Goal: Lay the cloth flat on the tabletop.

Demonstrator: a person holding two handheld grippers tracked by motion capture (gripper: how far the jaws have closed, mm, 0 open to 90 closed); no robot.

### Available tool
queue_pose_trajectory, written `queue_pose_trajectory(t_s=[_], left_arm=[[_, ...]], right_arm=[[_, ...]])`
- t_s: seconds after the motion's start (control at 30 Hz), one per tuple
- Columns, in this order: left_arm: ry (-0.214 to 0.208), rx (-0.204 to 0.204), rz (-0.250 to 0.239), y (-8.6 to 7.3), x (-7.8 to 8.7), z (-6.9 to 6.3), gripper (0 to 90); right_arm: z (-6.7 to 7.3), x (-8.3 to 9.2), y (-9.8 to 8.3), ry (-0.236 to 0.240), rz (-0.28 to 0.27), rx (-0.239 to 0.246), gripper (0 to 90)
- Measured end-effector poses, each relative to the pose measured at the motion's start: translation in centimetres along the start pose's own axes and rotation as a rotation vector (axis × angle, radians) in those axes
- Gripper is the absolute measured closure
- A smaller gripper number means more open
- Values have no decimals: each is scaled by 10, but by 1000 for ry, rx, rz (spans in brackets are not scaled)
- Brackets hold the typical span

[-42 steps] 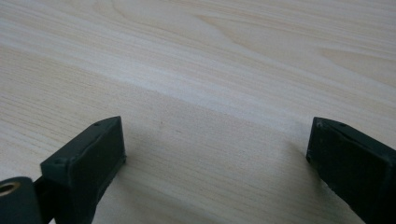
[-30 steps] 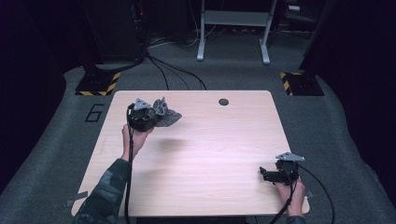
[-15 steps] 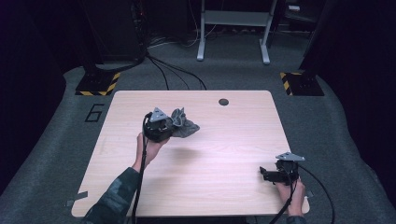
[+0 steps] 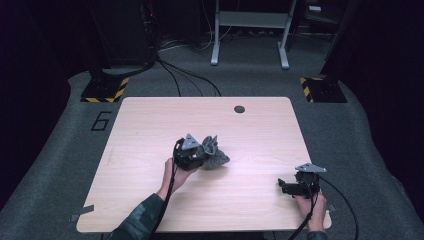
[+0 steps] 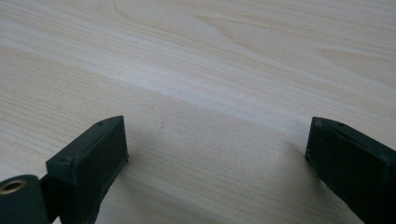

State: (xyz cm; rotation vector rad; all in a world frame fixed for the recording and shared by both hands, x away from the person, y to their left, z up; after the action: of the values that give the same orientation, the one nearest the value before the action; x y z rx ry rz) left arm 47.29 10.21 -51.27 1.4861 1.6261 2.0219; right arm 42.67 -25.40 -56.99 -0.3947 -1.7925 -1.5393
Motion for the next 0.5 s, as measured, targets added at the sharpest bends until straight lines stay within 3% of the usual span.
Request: queue_pose_trajectory(t_s=[0.1, 0.2, 0.3, 0.4, 0.5], left_arm=[[-16, 31, 9, -11, -3, -2, 417], [-26, 38, 16, -15, 6, -1, 265], [-37, 47, 12, -19, 21, 1, 195], [-51, 65, -4, -22, 37, 5, 166], [-53, 76, -19, -25, 51, 8, 154]], right_arm=[[0, 0, 0, -2, 2, 3, 44], [1, 0, 0, -3, 4, -3, 36], [1, 0, 1, -13, 26, -6, 33], [8, 5, 5, 65, -1, -70, 38], [24, 9, 14, 112, -22, -76, 50]])
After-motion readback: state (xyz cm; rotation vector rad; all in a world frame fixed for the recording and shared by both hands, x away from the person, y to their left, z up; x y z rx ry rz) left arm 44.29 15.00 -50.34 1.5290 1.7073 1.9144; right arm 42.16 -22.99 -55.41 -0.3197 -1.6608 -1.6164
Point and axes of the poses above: each handheld gripper's, and its own axes: x roughly backward along the jaws, y roughly out of its top, z roughly to its left, the point moved 6 cm from there along -x, roughly forward along the jaws, and after that the axes turned 2 degrees about -y, right-handed, at the moved point
